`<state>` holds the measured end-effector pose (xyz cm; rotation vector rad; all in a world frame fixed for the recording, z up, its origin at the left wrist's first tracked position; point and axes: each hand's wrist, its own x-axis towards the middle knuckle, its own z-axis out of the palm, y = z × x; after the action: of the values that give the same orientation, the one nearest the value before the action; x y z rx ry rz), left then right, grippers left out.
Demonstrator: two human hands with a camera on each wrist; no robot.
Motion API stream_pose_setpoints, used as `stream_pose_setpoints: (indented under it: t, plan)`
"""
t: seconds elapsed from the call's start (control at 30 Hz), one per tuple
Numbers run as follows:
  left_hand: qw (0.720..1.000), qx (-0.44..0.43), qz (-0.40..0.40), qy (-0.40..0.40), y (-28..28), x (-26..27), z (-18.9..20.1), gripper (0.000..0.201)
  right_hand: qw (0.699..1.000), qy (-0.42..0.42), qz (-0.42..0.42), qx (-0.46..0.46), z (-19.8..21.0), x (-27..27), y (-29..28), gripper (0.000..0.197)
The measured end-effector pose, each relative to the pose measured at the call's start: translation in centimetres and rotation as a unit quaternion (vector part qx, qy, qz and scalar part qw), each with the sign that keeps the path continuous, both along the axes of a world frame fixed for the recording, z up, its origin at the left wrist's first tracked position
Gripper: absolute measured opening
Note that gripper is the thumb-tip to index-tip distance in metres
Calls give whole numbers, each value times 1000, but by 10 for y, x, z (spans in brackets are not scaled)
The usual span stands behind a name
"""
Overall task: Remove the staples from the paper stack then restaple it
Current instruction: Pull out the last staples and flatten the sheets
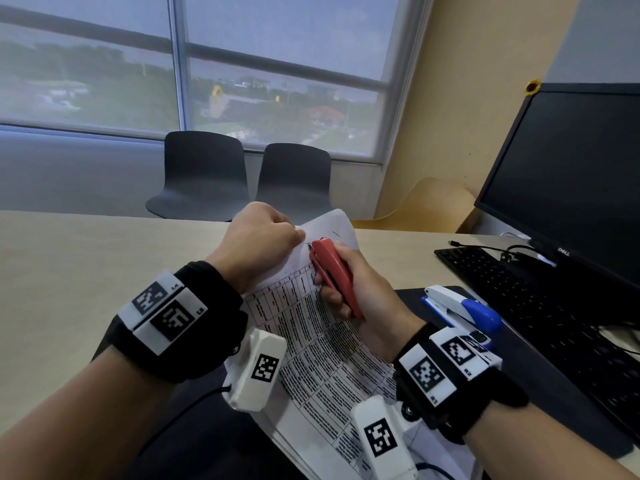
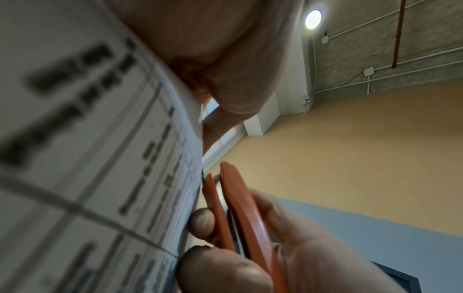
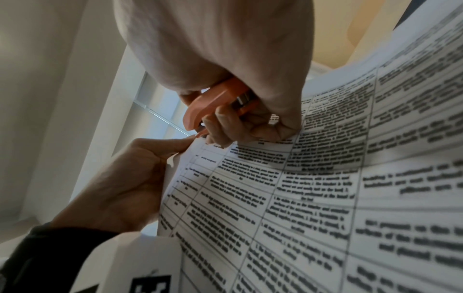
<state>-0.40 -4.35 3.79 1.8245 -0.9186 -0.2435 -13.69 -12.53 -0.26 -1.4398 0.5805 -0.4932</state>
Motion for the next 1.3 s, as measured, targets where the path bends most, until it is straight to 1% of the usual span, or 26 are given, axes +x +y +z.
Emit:
stream_pose_setpoints:
  t: [0.13,0.27,0.37,0.47,0.53,0.63,0.7,0.77,0.83,0.97,1.1,1.17,1.23,1.3]
  plan:
    - [1000,7,1,-27,0,0,0,20,998,15,-5,-54,1,-1,-4,53]
    - [999,12,-8,-53,0,-1,1,24,994,34,4,-102,10,-4,-11,54]
    - [994,20,-1,-106,0,-5,2,25,988,63,7,-142,17,-3,-15,54]
    - [985,28,13,-169,0,-9,0,24,986,72,-7,-147,11,1,-15,55]
    - [978,31,16,-204,-2,-11,-2,23,990,75,-20,-119,6,2,-14,58]
    - [973,34,23,-226,-5,-14,-6,24,998,44,-34,4,3,2,-4,54]
    - [973,31,29,-228,-7,-16,-8,27,996,18,-48,69,-1,5,7,55]
    - [975,28,30,-219,-7,-16,-10,30,992,-2,-72,102,-8,12,16,60]
    - [978,22,27,-206,-7,-15,-10,32,990,-5,-93,106,-15,19,23,66]
    - [985,-8,20,-170,-5,-12,-7,26,989,-4,-122,79,-19,23,27,67]
    - [988,-20,20,-150,-6,-10,-7,20,993,-7,-110,46,-18,18,27,63]
    - [989,-18,19,-144,-6,-8,-8,20,994,-4,-107,16,-18,17,27,61]
    - [990,-17,17,-138,-6,-6,-8,20,992,1,-116,-50,-19,17,26,63]
    - [988,-18,16,-150,-5,-5,-8,22,978,19,-136,-156,-21,18,20,65]
